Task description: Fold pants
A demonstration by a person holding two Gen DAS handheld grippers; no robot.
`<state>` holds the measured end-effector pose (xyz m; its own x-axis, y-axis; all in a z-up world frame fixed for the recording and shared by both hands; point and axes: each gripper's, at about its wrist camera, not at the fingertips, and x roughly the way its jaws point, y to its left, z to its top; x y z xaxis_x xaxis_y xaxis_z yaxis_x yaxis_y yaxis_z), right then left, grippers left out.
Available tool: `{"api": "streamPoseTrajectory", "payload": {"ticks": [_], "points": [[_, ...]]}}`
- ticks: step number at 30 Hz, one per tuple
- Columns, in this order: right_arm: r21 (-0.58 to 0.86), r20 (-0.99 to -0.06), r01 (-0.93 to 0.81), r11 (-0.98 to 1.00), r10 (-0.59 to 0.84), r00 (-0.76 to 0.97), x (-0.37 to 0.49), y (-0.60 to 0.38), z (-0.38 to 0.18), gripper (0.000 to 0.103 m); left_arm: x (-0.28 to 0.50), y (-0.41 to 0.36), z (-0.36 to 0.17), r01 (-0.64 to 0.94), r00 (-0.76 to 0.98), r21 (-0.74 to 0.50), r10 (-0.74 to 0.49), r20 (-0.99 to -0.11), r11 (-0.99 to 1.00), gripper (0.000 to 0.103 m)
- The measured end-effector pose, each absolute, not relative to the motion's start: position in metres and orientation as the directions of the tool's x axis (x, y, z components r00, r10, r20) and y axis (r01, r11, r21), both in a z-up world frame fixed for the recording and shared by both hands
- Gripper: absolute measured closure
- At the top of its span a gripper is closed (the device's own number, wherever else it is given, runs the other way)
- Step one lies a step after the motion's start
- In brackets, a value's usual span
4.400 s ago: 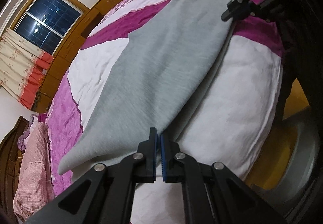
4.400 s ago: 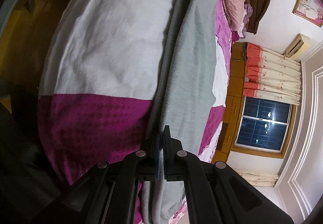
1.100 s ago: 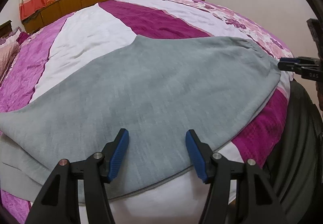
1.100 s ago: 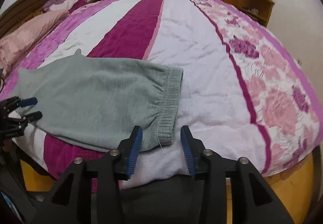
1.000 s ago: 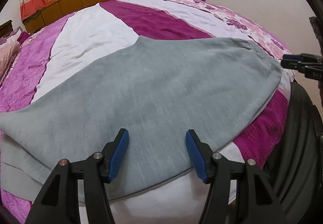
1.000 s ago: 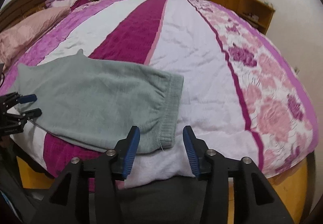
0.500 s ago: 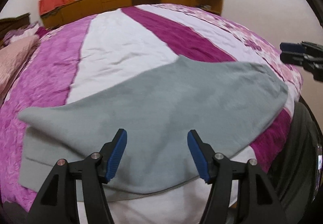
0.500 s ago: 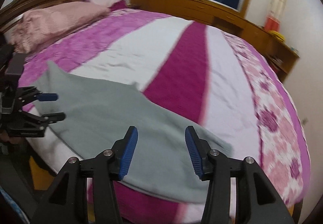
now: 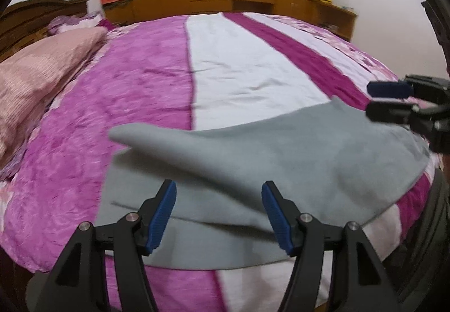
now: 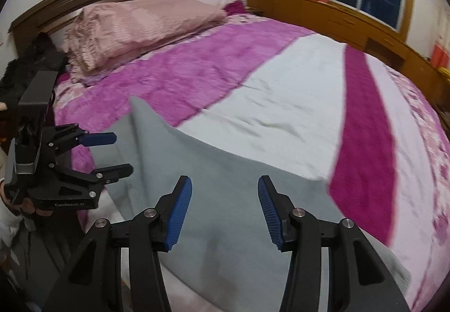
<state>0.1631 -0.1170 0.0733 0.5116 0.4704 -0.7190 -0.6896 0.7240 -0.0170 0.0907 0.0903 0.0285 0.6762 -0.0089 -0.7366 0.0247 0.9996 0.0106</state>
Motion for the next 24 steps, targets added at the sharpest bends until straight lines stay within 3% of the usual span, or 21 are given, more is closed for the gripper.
{"api": "streamPoseTrajectory", "payload": {"ticks": [13,15,21,24], "points": [[0.026,-0.748,-0.842,0.539,0.568,0.341,0.163,0.031,0.024,0.061,0.07,0.171,0.032,-0.167,0.643,-0.01,0.102,-0.759,0.986,0.036],[0.054,-0.733,-0.864,0.5,0.608,0.306,0.16,0.043,0.022,0.069,0.068,0.178,0.032,-0.189,0.639,0.001,0.124,-0.759,0.982,0.036],[0.146,-0.74,-0.908,0.393,0.652,0.163,0.167,0.07,0.004,0.073,0.067,0.204,0.027,-0.238,0.614,-0.104,0.067,-0.786,0.966,0.036],[0.093,-0.754,-0.93,0.355,0.635,0.167,0.159,0.082,-0.005,0.073,0.063,0.212,0.028,-0.258,0.612,-0.127,0.06,-0.789,0.958,0.036]]}}
